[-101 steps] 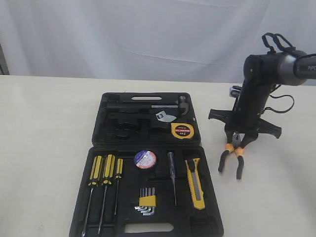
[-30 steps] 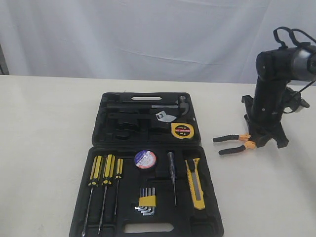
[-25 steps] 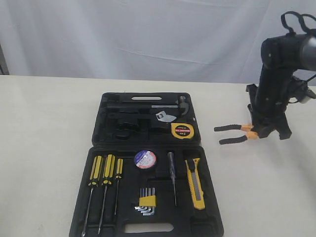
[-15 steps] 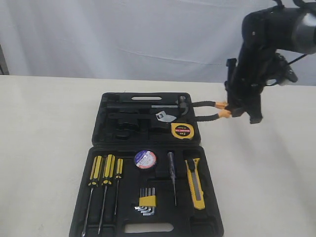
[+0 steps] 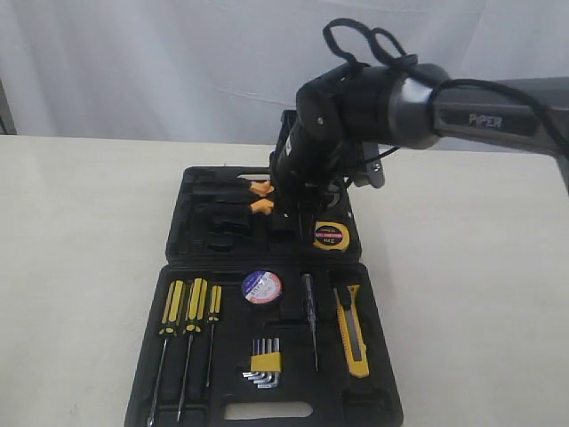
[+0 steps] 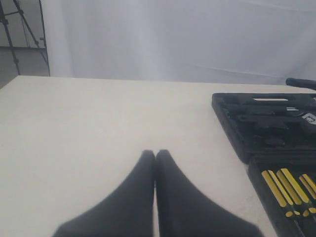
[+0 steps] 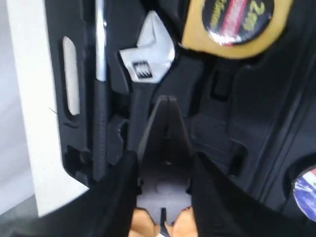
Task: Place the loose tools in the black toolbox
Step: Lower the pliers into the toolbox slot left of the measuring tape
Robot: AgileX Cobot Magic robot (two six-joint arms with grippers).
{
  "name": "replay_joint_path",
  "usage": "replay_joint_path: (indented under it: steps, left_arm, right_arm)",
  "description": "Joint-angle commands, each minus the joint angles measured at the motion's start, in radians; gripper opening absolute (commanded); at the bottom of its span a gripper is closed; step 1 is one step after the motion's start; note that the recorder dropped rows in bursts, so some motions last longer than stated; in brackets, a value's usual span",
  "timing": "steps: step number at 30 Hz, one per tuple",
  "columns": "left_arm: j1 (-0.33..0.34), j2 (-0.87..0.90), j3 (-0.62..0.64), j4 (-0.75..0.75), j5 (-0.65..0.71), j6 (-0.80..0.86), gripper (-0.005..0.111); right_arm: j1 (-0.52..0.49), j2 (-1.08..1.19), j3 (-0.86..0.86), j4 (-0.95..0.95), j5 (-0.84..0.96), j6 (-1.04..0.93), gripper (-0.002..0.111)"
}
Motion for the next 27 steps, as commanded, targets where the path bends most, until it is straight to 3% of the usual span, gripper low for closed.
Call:
replay_joint_path:
  steps: [1,27]
  left_arm:
    - [-0.002,-0.003,0.002,-0.002,0.000,-0.001,0.000]
    - [-0.002,-0.003,0.002,-0.002,0.000,-0.001,0.000]
  right_arm:
    - [0.025,0.035,-0.022,-0.009,-0.060,0.019,-0.001]
    - [0.044,0.171,-0.061,0.012,-0.170,0.019,-0.001]
